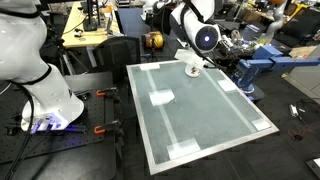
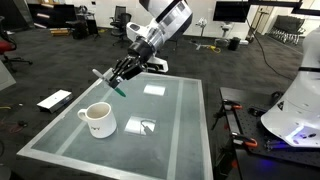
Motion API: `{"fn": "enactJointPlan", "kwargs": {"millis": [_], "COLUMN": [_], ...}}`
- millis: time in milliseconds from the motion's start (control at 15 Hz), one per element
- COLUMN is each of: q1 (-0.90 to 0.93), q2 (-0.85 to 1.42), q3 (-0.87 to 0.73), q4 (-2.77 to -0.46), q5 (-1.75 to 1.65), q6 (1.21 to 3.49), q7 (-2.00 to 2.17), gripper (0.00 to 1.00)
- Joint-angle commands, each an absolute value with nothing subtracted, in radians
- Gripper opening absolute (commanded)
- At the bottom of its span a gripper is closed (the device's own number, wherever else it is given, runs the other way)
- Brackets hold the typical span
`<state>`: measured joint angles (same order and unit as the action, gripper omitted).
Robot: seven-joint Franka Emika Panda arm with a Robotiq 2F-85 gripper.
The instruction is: Place the green pen inside the white mug
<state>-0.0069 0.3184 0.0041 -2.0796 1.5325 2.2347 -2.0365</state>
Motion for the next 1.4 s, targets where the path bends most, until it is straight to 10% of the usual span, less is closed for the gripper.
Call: {"fn": "enactJointPlan", "kwargs": {"millis": [0,1333], "q1": [-0.013,0.044], "q2": [0.371,0.553], "q3": [0.007,-0.014], "q4": [-2.019,-1.906], "q5": [1.638,1.894], "q6": [2.209,2.248], "q7": [-2.164,-2.436], "gripper": [0.04,0.04]}}
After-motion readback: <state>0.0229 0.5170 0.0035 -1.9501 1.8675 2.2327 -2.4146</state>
